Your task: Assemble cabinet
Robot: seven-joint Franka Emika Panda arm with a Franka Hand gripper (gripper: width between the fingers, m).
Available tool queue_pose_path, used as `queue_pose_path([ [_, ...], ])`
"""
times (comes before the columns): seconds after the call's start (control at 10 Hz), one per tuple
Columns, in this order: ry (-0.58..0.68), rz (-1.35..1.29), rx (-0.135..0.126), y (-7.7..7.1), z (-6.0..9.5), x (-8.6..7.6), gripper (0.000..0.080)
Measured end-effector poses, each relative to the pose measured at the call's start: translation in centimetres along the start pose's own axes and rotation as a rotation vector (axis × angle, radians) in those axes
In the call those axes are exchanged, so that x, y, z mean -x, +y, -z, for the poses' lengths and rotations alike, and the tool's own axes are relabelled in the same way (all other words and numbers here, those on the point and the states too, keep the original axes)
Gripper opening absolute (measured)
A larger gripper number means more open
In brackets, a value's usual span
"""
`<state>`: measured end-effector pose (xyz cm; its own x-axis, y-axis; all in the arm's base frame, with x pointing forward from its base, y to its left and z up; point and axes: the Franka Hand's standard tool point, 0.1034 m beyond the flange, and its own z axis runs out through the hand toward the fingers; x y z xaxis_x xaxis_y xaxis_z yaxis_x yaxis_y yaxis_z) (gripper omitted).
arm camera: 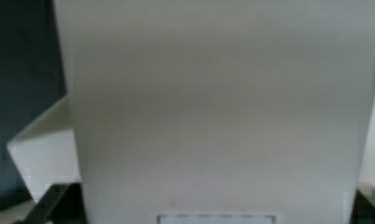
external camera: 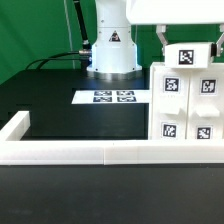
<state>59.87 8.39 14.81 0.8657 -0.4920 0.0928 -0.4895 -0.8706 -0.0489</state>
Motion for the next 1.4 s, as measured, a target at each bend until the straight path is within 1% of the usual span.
queue_pose_path([
  [0.2, -0.022, -0.254, -0.026, -0.02, -0.02, 0.13, 0.0558],
  [0.3, -0.031, -0.345, -0.029, -0.04, -0.04, 0.19, 0.0558],
  [0.4, -0.032, -0.369, -0.028, -0.15, -0.06, 0.21, 0.0558],
  [0.5, -0.028, -0.404, -0.032, -0.54, -0.01, 0.18, 0.0558],
  [0.6, -0.036, -0.476, -0.038, -0.58, -0.01, 0.19, 0.0558],
  [1.0, -0.057, -0.728, -0.047, -0.73, -0.01, 0.29, 0.0558],
  [1.4, -0.106, -1.191, -0.053, -0.49, -0.05, 0.45, 0.0558],
])
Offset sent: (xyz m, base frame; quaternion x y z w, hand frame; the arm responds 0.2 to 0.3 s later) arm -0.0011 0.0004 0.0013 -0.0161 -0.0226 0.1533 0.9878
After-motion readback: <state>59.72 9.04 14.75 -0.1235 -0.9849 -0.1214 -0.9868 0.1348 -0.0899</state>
